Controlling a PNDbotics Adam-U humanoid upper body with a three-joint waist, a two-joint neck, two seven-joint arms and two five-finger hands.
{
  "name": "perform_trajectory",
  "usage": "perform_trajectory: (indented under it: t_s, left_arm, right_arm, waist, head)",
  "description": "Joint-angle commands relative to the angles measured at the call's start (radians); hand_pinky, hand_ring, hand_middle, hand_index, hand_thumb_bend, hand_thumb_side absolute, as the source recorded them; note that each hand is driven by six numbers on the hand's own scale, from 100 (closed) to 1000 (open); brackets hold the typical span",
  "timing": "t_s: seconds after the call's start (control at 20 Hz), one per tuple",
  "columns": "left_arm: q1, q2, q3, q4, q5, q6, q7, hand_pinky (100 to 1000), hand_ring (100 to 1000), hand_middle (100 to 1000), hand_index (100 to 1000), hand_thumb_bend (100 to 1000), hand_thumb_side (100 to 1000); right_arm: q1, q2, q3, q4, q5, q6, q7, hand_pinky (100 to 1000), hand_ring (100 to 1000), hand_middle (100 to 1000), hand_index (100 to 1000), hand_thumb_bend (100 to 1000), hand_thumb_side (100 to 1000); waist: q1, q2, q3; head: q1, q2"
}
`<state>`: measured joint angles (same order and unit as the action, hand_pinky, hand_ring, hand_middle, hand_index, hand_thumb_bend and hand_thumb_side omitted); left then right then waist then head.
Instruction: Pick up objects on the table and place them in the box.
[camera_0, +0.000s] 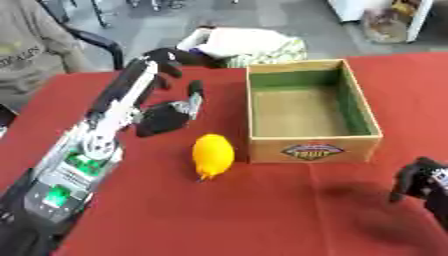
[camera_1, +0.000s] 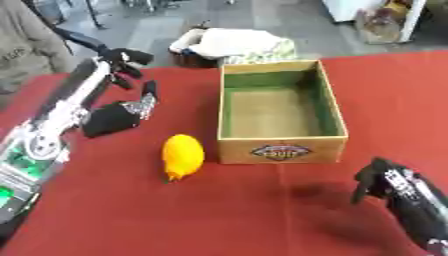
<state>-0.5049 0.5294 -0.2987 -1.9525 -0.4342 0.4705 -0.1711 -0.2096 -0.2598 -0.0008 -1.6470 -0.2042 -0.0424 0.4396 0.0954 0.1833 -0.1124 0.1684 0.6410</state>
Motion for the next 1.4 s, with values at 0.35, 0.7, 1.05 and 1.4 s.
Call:
perform_trajectory:
  t_s: [0.35, 0.7, 1.05, 1.4]
  left_arm:
    - [-0.066, 0.030, -0.040, 0.027, -0.073, 0.023, -0.176, 718, 779, 803, 869, 100, 475]
    - [-0.102, 0.029, -0.065, 0.074, -0.143, 0.041, -0.306, 715, 774, 795, 868, 163, 528]
    - [-0.122, 0.023, -0.081, 0.116, -0.194, 0.047, -0.419, 715, 774, 794, 870, 210, 596]
    - [-0.135, 0.023, -0.107, 0.169, -0.234, 0.037, -0.485, 730, 773, 809, 880, 277, 640]
  right_arm:
    - [-0.005, -0.018, -0.005, -0.021, -0.003, 0.003, -0.001, 426, 409, 384, 554, 100, 739]
    - [-0.005, -0.018, -0.003, -0.021, -0.002, 0.004, 0.001, 427, 409, 384, 554, 100, 740]
    - [-0.005, -0.018, -0.002, -0.020, -0.002, 0.004, 0.003, 426, 409, 384, 554, 100, 741]
    - [-0.004, -0.018, -0.001, -0.020, -0.001, 0.005, 0.004, 426, 410, 384, 554, 100, 742]
  waist:
    - [-0.003, -0.016, -0.004]
    - [-0.001, -0.016, -0.006]
    - [-0.001, -0.017, -0.006]
    - [0.001, -0.017, -0.009]
  head:
    - [0.001, 0.000]
    - [0.001, 0.001]
    - [0.002, 0.000]
    - [0.003, 0.000]
